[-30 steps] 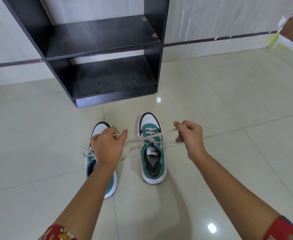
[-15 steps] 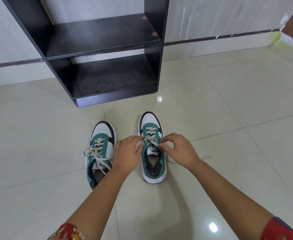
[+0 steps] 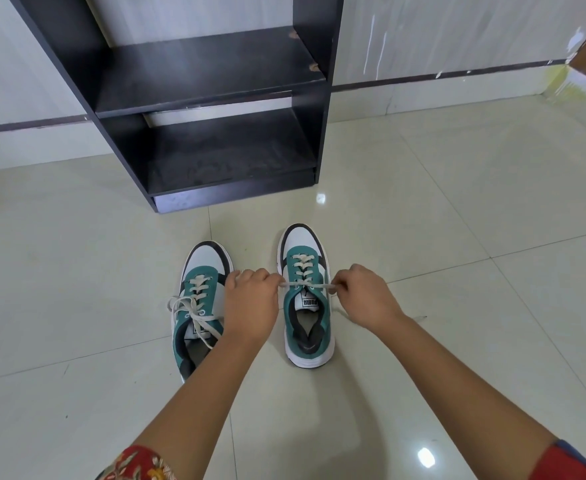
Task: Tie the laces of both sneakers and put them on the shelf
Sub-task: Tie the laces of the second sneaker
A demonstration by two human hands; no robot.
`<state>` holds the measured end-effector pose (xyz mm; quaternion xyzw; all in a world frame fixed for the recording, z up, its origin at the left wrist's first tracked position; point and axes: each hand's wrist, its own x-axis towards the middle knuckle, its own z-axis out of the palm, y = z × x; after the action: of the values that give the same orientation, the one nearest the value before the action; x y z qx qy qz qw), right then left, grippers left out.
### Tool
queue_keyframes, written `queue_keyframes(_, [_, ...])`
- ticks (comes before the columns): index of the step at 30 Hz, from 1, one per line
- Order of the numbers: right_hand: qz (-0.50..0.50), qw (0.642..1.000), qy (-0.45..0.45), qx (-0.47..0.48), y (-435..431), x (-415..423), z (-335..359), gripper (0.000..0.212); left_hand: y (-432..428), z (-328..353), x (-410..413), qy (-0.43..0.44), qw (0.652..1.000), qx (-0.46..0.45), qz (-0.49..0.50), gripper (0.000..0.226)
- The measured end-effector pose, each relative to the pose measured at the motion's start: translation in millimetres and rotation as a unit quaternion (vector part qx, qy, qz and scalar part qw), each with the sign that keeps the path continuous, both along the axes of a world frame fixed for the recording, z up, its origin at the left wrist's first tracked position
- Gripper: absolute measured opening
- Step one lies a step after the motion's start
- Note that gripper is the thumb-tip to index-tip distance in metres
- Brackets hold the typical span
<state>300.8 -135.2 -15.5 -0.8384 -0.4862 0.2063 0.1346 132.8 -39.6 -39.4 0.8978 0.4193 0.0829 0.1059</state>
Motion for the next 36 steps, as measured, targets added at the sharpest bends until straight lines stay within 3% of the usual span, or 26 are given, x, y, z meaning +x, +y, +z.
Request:
queue_keyframes(4, [-0.075,0.991,0.105,-0.033,-2.5,6.8,-3.1,0.026,-0.2,-2.7,-4.2,0.056,0.998,0.006,0.008,0.032])
queue_keyframes(11, [-0.159,0.931,0.328,-0.028,-10.8,19.6,-11.4,0.024,-2.1,-8.1,-10.9,0.067,0.998,0.01,-0.003,0.037])
queue_keyframes(14, [-0.17,0.912,0.372,-0.024,-14.7,21.9,-18.2,0.028,-2.8,-6.6,-10.8,0.075,0.997,0.001,-0.003,0.037])
queue_keyframes(17, [-0.176,0.9,0.398,0.002,-15.2,20.6,-21.1,0.03,-1.6,-7.7,-10.5,0.053,0.998,-0.019,0.004,0.031])
queue_keyframes(19, [-0.163,0.896,0.411,0.04,-13.3,18.1,-19.5,0.031,-1.1,-10.5,-11.7,-0.019,0.996,-0.087,0.025,0.025])
queue_keyframes(21, [-0.153,0.881,0.439,0.089,-9.7,13.1,-16.1,0.032,-3.3,-8.7,-10.9,-0.134,0.965,-0.219,0.059,0.024])
queue_keyframes(24, [-0.122,0.835,0.516,0.149,-1.8,2.0,-9.5,0.042,-4.9,5.7,-1.5,-0.307,0.847,-0.415,0.13,0.031])
queue_keyframes(26, [-0.116,0.807,0.553,0.175,4.4,-5.7,-7.4,0.039,-3.4,15.6,6.9,-0.373,0.78,-0.48,0.151,0.031])
queue_keyframes(28, [-0.134,0.805,0.548,0.185,9.5,-10.8,-6.6,0.028,-3.5,22.9,13.9,-0.408,0.751,-0.499,0.145,0.029])
queue_keyframes(36, [-0.122,0.826,0.526,0.164,14.3,-20.0,-13.3,0.017,-17.6,21.9,25.3,-0.33,0.829,-0.452,-0.021,0.023])
